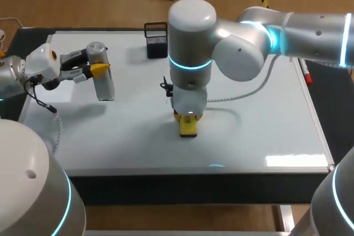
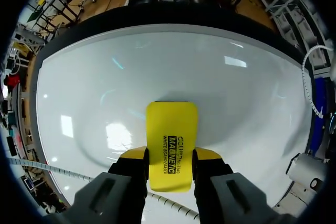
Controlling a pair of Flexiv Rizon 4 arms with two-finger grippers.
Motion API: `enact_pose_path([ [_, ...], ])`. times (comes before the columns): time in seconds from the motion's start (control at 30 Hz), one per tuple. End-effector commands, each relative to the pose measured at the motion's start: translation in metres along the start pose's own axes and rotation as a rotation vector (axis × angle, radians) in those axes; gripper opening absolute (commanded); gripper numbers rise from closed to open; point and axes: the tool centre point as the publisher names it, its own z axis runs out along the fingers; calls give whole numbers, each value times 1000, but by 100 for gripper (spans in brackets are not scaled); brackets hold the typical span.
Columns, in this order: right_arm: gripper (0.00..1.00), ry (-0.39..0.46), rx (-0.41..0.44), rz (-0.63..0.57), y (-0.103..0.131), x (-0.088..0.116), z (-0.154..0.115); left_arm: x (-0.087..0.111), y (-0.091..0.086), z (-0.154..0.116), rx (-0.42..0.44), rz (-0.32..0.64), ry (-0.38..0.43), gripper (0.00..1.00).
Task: Pick up the inspection probe, press it on each red-marked spot on the whiteboard one by one, put down the probe, pick up the eraser, and wipe off all the red marks.
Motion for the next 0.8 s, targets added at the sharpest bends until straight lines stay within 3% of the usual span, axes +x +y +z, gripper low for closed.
enact_pose_path([
  [0.03,0,-12,13,9,1,23,3,1,-1,0,-1,0,-2,0],
  [0.43,0,-13,27,13,-2,37,-3,1,-1,0,-1,0,-2,0],
  [0.8,0,7,16,-53,-20,47,-36,1,-1,0,-1,0,-2,0],
])
